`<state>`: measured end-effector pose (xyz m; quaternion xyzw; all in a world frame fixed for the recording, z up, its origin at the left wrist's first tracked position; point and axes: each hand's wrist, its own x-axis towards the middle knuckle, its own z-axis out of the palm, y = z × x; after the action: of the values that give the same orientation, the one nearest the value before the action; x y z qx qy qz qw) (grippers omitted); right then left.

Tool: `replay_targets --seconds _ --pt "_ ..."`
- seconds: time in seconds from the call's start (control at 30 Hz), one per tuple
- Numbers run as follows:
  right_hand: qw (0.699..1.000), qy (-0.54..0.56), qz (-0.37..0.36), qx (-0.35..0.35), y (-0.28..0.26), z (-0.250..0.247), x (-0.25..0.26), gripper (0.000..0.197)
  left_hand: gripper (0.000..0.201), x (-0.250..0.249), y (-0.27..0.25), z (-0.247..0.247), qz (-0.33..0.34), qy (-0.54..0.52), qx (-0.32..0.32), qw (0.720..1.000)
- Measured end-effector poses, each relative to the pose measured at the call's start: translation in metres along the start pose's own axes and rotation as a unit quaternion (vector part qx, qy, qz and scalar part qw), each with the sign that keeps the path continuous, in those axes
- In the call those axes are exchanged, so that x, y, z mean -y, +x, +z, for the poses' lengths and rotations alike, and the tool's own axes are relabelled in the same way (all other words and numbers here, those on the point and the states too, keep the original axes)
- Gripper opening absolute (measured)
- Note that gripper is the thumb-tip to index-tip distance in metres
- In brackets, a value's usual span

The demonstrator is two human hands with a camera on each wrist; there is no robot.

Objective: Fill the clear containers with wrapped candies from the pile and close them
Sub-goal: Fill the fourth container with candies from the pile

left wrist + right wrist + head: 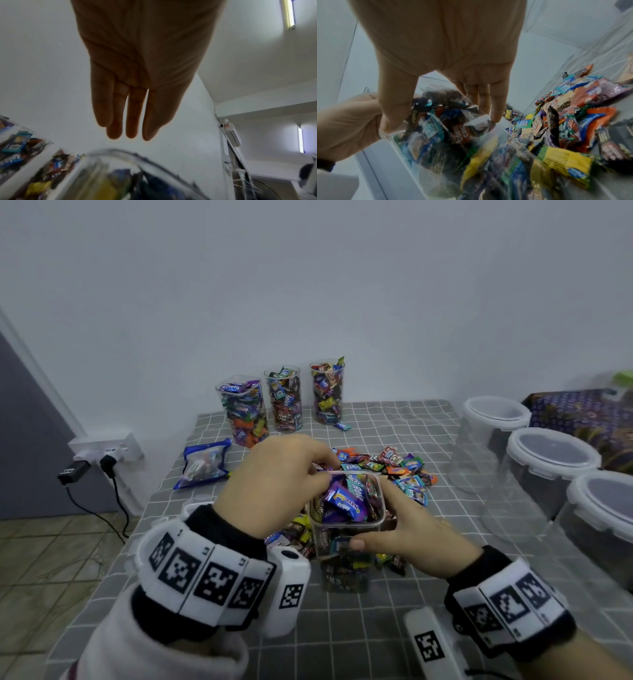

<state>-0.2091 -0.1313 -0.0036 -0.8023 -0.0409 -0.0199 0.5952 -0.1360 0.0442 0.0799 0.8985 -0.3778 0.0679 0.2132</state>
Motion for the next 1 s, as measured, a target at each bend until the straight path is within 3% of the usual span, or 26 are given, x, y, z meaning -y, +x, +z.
replay_targets --seconds 0.23,0.43,0.57,0.67,0.8,0.87,0.93,1.0 --pt "1.0 -0.007 -0.007 -0.005 -0.001 0.0 0.003 0.065 0.018 -0.015 -0.003 0.016 0.059 0.087 0.08 0.991" --pt "1.0 -0.002 -0.03 -0.005 0.001 -0.002 -0.005 0.069 0.016 0.004 -0.013 0.018 0.018 -0.007 0.007 1.0" --pt "0.994 -0.095 -0.038 -0.04 0.0 0.0 -0.018 0.074 0.023 0.02 -0.019 0.024 -0.012 -0.074 -0.031 0.997" --pt "0.985 -0.159 -0.05 -0.047 0.001 0.002 -0.035 0.084 0.043 0.03 -0.019 0.027 -0.045 -0.168 0.019 0.985" --pt "0.98 -0.174 -0.043 -0.085 0.0 -0.001 -0.047 0.07 0.091 0.04 -0.019 0.04 -0.085 -0.266 0.084 0.956" --pt "0.968 -0.214 -0.046 -0.122 0.003 -0.007 -0.058 0.085 0.105 0.042 -0.02 0.045 -0.087 -0.285 0.113 0.948" --pt "0.949 -0.289 0.005 -0.127 0.007 -0.014 -0.066 0.104 0.113 0.043 -0.02 0.049 -0.089 -0.302 0.126 0.941" --pt "0.917 -0.381 0.077 -0.087 0.009 -0.02 -0.074 0.108 0.118 0.042 -0.019 0.051 -0.098 -0.325 0.12 0.933"
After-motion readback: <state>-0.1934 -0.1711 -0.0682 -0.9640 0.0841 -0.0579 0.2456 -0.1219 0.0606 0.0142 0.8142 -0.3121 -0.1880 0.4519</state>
